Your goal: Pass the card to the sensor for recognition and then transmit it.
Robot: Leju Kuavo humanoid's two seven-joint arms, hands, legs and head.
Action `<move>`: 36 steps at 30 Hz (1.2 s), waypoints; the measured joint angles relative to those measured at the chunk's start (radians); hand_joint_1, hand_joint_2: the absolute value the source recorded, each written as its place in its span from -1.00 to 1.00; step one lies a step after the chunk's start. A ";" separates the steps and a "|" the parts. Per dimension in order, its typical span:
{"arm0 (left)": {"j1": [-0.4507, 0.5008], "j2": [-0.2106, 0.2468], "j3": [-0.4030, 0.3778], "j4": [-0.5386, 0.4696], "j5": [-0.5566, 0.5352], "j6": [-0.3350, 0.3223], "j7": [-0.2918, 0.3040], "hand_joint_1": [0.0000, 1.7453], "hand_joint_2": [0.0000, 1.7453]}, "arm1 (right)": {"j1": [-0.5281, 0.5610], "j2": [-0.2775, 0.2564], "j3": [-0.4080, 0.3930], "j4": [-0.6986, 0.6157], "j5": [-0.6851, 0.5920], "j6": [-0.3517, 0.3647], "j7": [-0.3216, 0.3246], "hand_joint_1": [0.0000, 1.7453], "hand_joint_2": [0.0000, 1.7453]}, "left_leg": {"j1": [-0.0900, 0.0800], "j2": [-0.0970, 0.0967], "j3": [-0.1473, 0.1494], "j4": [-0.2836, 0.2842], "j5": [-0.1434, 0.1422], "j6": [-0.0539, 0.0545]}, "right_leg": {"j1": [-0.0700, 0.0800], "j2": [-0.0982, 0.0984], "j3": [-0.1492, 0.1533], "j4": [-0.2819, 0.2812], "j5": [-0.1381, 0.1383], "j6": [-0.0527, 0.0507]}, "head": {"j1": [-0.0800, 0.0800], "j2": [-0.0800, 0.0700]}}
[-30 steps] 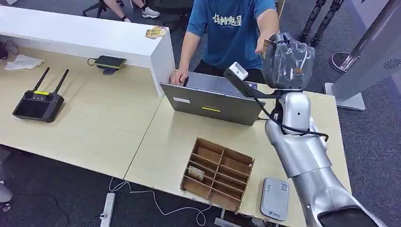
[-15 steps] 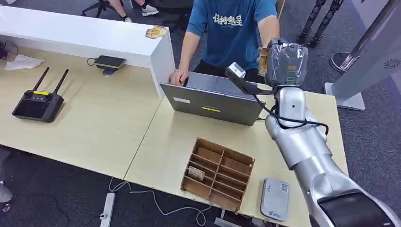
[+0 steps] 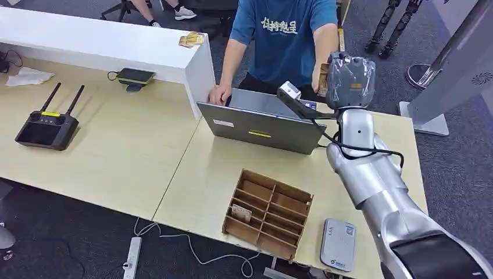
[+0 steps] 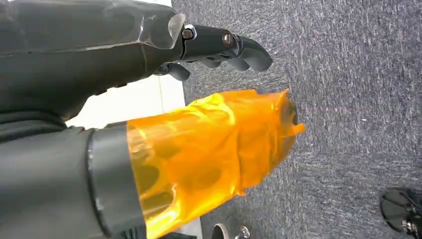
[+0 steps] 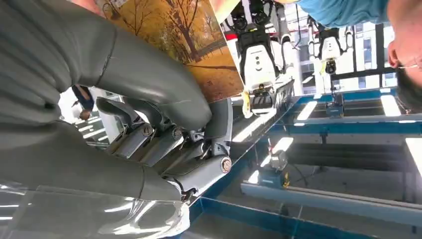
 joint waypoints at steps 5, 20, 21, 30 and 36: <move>-0.001 0.005 -0.006 0.010 0.000 0.001 0.000 -1.00 -1.00 | -0.004 0.000 0.000 0.010 0.000 -0.001 -0.002 1.00 1.00 | 0.000 0.000 0.000 0.000 0.000 0.000 | 0.000 0.000 0.000 0.000 0.000 0.000 | 0.000 0.000; -0.001 0.006 -0.010 0.017 0.000 0.002 0.000 -1.00 -1.00 | 0.013 0.000 -0.011 -0.021 -0.053 -0.032 -0.059 -1.00 1.00 | 0.000 0.000 0.000 0.000 0.000 0.000 | 0.000 0.000 0.000 0.000 0.000 0.000 | 0.000 0.000; -0.001 0.006 -0.010 0.017 0.000 0.002 0.000 -1.00 -1.00 | 0.021 0.000 -0.019 -0.036 -0.067 -0.032 -0.073 -1.00 1.00 | 0.000 0.000 0.000 0.000 0.000 0.000 | 0.000 0.000 0.000 0.000 0.000 0.000 | 0.000 0.000; 0.001 -0.005 -0.010 0.016 0.005 -0.002 0.000 -1.00 -1.00 | 0.141 0.022 -0.145 -0.230 -0.306 -0.035 -0.329 -1.00 1.00 | 0.000 0.000 0.000 0.000 0.000 0.000 | 0.000 0.000 0.000 0.000 0.000 0.000 | 0.000 0.000; 0.005 -0.051 0.011 -0.042 0.031 -0.057 0.000 -1.00 -1.00 | 0.252 0.061 -0.229 -0.369 -0.705 -0.035 -0.493 -1.00 1.00 | 0.000 0.000 0.000 0.000 0.000 0.000 | 0.000 0.000 0.000 0.000 0.000 0.000 | 0.000 0.000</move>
